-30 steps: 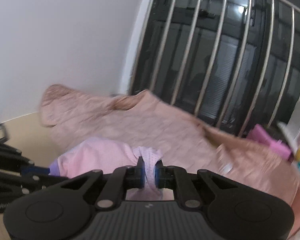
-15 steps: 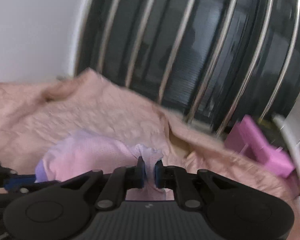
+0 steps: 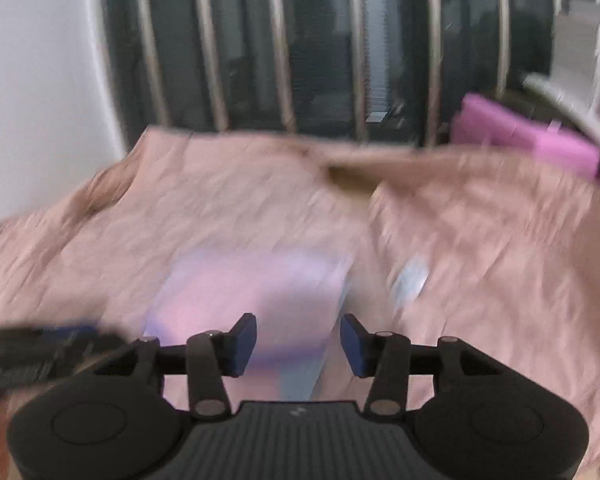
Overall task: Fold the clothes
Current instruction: 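Lift the folded bundle with both tools and carry it onto the pink jacket, then lower the bundle onto the jacket and open both tools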
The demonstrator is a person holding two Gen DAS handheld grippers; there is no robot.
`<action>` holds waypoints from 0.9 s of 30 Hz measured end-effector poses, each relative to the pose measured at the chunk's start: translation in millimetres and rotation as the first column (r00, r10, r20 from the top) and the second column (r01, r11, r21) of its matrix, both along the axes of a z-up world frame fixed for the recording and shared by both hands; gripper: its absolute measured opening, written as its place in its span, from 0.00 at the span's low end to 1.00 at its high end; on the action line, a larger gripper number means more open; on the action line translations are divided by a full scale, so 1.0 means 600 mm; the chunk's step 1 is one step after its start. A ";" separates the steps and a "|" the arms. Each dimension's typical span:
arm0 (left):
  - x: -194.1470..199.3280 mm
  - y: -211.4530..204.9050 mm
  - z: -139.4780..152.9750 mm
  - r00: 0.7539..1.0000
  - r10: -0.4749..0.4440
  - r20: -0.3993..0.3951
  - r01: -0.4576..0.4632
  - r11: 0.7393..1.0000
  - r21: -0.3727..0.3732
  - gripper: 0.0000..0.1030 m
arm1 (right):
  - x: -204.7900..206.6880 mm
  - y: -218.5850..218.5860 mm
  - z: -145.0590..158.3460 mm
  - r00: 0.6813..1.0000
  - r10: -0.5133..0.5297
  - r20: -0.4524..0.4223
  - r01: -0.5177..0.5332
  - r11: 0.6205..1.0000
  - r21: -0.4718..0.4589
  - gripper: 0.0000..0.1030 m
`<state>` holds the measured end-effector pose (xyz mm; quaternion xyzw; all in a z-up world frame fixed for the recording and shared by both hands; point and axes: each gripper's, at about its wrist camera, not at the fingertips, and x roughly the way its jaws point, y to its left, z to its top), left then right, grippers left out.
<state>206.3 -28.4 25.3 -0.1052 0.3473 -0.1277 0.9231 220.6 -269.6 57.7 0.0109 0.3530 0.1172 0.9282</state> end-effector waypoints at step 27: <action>0.000 -0.055 -0.031 0.995 -0.059 0.077 0.047 0.987 0.157 0.01 | 0.009 -0.005 -0.066 0.999 -0.026 -0.019 0.027 0.997 0.070 0.08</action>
